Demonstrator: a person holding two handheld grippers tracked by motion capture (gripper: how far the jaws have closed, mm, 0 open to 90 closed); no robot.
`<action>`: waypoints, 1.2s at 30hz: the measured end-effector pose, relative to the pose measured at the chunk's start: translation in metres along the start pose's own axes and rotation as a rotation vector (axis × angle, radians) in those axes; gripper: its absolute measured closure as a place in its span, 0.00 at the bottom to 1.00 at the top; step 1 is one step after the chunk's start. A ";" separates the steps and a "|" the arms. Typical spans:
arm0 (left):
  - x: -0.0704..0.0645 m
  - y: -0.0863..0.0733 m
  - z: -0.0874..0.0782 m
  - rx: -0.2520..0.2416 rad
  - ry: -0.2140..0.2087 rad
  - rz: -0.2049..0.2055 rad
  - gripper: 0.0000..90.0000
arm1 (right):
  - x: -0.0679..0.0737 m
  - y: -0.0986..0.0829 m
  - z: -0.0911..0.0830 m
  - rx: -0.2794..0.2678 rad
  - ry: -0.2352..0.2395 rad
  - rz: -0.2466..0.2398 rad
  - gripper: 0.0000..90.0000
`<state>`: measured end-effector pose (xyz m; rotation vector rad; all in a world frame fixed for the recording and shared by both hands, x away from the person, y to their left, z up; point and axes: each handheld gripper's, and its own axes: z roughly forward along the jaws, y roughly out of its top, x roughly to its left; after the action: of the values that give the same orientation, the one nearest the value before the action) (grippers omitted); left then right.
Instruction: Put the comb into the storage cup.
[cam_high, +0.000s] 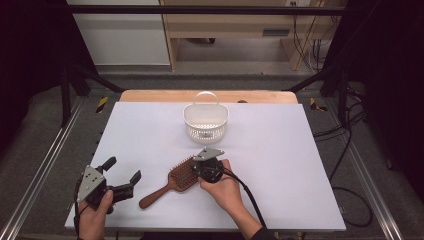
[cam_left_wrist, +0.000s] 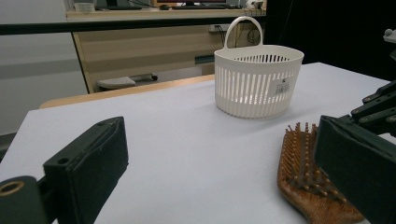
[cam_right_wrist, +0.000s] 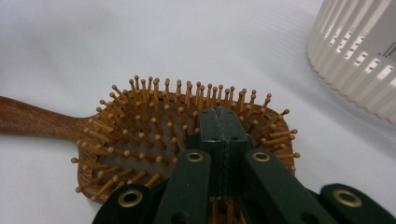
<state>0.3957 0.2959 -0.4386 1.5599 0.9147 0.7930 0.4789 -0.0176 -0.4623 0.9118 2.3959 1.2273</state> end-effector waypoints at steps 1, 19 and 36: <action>0.000 0.000 0.000 0.001 0.000 0.000 0.04 | -0.001 0.000 0.000 -0.002 0.000 0.002 1.00; -0.003 -0.002 0.002 0.048 -0.014 0.012 0.03 | -0.043 -0.009 -0.074 -0.188 -0.086 0.048 0.83; -0.013 -0.003 0.010 0.127 -0.058 0.037 0.03 | -0.088 -0.068 -0.165 -0.282 -0.295 0.139 0.28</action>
<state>0.3975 0.2797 -0.4438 1.7066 0.9109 0.7231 0.4323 -0.2072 -0.4214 1.0956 1.9031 1.3328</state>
